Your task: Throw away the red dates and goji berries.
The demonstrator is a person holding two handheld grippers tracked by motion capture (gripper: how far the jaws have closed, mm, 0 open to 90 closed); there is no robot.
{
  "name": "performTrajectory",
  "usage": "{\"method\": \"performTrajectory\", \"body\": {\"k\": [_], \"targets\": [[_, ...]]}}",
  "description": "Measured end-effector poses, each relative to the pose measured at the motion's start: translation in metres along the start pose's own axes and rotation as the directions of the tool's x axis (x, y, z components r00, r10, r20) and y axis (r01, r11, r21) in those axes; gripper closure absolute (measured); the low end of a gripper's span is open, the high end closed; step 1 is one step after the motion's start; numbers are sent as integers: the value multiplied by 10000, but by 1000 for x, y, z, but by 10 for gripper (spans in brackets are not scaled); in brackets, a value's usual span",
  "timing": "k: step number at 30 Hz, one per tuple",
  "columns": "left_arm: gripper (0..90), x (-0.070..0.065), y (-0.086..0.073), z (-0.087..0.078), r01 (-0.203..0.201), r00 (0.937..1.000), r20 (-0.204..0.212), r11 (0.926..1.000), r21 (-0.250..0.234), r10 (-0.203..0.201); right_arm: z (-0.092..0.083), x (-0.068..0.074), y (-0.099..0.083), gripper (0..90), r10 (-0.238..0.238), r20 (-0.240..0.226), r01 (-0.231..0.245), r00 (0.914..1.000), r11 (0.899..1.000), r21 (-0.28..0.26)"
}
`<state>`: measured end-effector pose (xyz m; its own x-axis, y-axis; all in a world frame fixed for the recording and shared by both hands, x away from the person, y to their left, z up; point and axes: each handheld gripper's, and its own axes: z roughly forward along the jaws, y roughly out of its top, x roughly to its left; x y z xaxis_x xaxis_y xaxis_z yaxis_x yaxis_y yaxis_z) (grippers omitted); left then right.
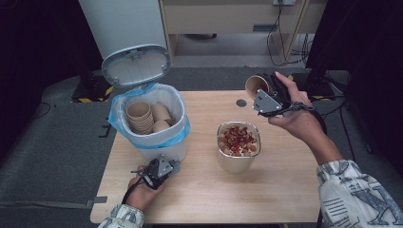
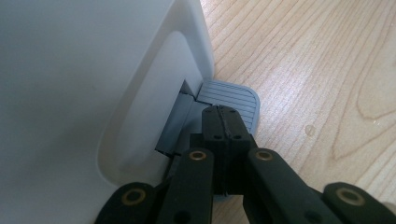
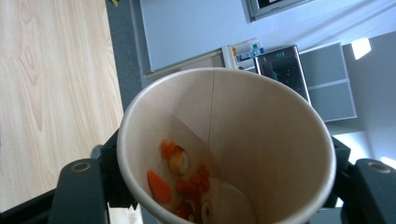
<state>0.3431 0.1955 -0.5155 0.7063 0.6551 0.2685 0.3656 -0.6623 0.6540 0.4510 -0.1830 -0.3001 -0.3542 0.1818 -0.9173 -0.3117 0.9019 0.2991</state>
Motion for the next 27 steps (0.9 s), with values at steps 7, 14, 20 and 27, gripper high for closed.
{"method": "performTrajectory", "body": {"k": [7,14,20,27], "targets": [[895,0,0,0,-9,10000,-1,10000,4,9,-3,0,3,298,-290,9,290,9996,9996,58],[896,0,0,0,-13,10000,-3,10000,4,13,-5,1,3,308,-497,-70,497,9987,9987,93],[896,0,0,0,-4,10000,0,10000,1,4,-7,4,1,311,-664,-71,665,9978,9977,165],[896,0,0,0,-5,10000,-4,10000,4,5,-8,4,2,314,-1046,24,1045,9945,9941,286]]}}
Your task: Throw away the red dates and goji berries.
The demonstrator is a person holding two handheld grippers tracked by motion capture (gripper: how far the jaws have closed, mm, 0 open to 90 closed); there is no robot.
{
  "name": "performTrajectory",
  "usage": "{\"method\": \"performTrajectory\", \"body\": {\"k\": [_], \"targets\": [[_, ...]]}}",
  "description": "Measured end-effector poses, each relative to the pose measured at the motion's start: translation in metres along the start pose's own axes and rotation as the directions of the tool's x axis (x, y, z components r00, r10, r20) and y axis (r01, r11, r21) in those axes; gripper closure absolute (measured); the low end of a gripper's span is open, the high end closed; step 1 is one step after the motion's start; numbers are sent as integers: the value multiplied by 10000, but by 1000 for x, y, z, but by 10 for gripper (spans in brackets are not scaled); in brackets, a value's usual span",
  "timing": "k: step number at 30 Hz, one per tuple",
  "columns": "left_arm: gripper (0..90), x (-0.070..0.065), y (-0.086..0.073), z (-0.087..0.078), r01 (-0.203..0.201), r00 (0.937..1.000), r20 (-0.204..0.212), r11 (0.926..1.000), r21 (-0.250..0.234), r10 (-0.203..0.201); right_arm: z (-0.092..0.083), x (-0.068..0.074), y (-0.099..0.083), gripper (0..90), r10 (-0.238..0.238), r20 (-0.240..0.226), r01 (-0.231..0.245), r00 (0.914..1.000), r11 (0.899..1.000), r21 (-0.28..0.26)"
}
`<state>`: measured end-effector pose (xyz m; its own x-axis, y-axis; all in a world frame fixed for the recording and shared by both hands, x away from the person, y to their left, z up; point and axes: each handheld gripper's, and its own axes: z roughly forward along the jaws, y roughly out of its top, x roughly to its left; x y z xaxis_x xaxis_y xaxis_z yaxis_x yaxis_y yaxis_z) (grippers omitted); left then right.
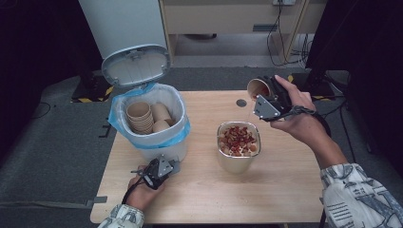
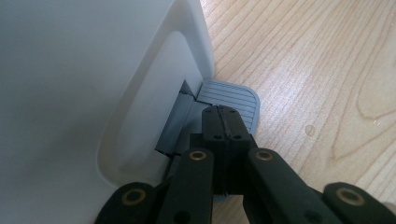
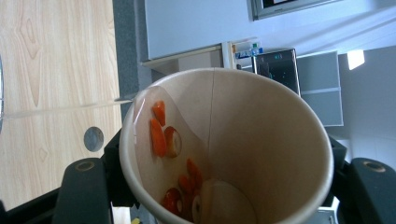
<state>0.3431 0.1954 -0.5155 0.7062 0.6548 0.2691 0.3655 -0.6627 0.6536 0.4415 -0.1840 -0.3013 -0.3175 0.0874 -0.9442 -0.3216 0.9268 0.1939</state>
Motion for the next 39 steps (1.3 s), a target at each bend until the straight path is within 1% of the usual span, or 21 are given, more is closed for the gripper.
{"method": "performTrajectory", "body": {"k": [2,12,16,27,33,36,39], "targets": [[895,0,0,0,-2,10000,-2,10000,0,2,0,0,1,315,-17,14,17,10000,10000,16],[896,0,0,0,1,10000,2,10000,0,-1,1,4,4,317,-680,33,679,9977,9975,214],[895,0,0,0,7,10000,4,10000,-5,-7,1,4,4,318,-729,46,727,9973,9971,245],[896,0,0,0,7,10000,4,10000,-2,-7,0,4,6,318,-1053,115,1049,9944,9939,327],[896,0,0,0,6,10000,4,10000,5,-6,0,3,9,318,-1346,190,1338,9907,9903,364],[896,0,0,0,12,10000,9,10000,4,-12,0,3,11,319,-1613,194,1601,9867,9857,520],[896,0,0,0,16,10000,10,10000,4,-16,0,3,12,319,-1766,226,1754,9840,9832,498]]}}
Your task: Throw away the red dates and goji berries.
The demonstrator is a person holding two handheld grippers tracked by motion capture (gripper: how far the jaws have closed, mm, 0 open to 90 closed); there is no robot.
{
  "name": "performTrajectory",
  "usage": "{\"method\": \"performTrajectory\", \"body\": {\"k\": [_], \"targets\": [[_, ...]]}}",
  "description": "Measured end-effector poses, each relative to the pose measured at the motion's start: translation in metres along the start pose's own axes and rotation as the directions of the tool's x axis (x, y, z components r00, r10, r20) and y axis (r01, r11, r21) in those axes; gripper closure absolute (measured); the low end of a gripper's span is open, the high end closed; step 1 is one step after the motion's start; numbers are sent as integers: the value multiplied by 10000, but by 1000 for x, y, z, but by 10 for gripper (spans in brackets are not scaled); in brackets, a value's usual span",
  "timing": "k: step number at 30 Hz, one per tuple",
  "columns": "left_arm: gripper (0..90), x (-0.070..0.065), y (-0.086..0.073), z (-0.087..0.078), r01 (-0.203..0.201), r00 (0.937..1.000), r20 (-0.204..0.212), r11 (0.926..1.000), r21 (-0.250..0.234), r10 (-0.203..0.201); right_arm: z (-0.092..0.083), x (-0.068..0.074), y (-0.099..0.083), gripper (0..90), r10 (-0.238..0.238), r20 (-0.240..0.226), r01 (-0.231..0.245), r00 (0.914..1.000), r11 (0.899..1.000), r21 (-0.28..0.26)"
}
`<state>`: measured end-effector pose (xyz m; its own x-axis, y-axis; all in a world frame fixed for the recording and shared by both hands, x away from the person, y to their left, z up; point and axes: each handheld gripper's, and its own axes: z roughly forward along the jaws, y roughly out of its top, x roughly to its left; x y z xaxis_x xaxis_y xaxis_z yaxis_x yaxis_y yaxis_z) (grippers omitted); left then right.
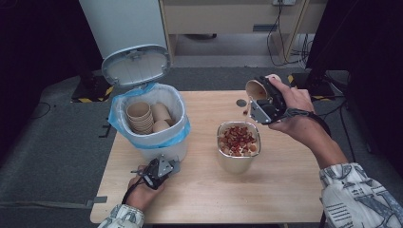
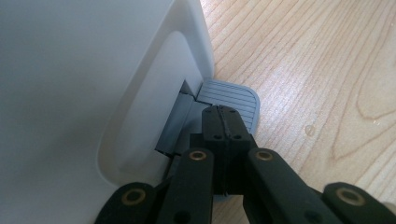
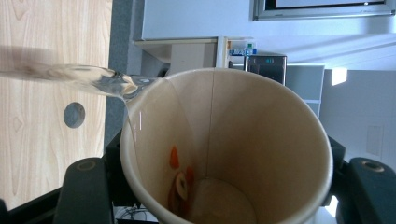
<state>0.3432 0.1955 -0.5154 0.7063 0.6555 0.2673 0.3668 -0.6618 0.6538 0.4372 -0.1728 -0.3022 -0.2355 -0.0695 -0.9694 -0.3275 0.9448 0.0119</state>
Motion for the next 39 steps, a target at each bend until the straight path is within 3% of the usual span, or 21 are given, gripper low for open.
{"method": "performTrajectory", "body": {"k": [16,24,39], "targets": [[896,0,0,0,4,10000,3,10000,-2,-4,-1,1,7,320,-705,137,702,9974,9974,189],[896,0,0,0,-3,10000,-1,10000,4,3,-1,2,11,320,-1406,228,1398,9898,9897,320],[896,0,0,0,-19,10000,-5,10000,6,19,-3,-4,16,321,-1532,454,1522,9872,9880,258]]}}
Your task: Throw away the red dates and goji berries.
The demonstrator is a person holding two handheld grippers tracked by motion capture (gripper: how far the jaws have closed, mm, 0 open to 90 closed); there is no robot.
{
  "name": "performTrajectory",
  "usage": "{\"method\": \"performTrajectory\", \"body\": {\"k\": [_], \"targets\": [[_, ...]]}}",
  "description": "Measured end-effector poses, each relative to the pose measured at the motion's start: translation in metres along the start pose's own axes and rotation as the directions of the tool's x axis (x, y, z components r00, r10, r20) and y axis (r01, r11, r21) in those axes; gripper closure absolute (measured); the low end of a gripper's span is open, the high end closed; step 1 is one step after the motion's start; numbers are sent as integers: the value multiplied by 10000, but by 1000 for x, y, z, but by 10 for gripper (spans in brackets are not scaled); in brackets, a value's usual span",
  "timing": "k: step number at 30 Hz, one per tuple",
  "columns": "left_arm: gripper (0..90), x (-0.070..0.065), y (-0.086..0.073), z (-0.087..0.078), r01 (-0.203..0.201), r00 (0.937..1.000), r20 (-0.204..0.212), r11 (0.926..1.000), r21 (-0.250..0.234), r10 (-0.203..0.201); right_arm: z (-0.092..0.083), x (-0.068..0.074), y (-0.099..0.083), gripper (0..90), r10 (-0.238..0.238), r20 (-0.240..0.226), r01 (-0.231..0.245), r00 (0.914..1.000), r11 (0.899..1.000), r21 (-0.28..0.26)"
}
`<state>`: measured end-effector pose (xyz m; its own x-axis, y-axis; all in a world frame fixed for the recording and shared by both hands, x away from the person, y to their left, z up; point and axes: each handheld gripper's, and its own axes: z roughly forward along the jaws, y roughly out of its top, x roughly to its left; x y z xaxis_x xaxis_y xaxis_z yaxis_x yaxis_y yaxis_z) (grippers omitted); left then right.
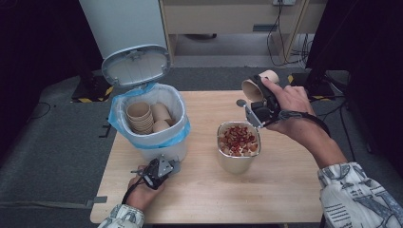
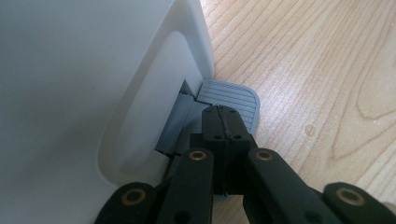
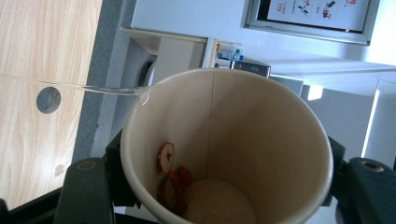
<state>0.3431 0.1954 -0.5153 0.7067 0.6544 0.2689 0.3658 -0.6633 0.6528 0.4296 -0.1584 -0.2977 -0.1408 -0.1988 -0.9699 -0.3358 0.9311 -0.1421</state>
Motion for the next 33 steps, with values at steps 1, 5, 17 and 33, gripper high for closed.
{"method": "performTrajectory", "body": {"k": [1,5,17,33], "targets": [[896,0,0,0,-1,10000,0,10000,0,1,0,0,0,321,-36,-1,36,10000,10000,14],[896,0,0,0,5,10000,4,10000,-1,-5,1,1,0,320,-118,-4,118,9999,9999,36],[895,0,0,0,-10,10000,0,10000,6,10,1,2,3,321,-822,-10,822,9966,9964,207],[896,0,0,0,-16,10000,5,10000,5,16,3,9,17,321,-1740,2,1740,9847,9847,89]]}}
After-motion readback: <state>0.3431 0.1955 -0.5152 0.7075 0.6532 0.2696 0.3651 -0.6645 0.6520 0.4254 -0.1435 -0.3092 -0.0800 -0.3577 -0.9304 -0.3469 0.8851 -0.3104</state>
